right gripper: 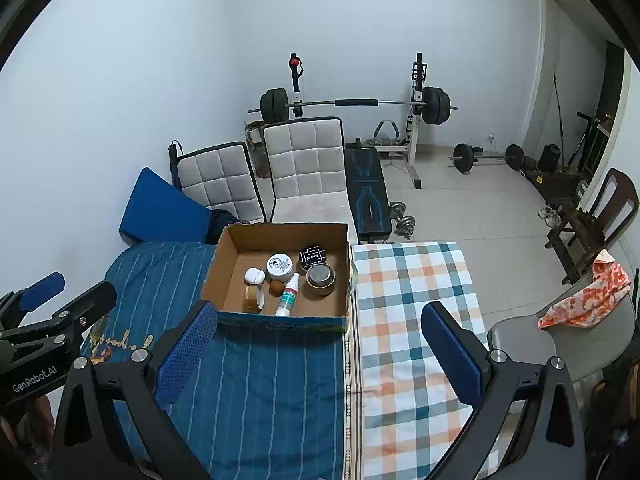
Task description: Organize rigid objects
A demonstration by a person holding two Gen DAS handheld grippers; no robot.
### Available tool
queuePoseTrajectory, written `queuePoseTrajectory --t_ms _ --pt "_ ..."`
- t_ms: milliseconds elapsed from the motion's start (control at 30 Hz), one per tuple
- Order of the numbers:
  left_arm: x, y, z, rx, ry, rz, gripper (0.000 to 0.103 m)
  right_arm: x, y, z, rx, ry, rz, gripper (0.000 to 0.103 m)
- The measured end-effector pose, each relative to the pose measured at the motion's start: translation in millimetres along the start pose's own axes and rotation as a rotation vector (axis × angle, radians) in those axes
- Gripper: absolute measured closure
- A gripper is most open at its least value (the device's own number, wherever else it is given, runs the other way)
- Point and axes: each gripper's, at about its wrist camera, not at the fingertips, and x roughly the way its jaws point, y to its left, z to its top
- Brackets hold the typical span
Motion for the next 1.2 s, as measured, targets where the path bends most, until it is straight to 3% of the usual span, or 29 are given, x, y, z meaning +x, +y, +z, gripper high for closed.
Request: queuePoseTrajectory --t_ms 1200 --pt "-1 7 -7 -0.039 -0.020 0.022 0.006 -17 10 2 -0.006 -0.065 -0.068 0.000"
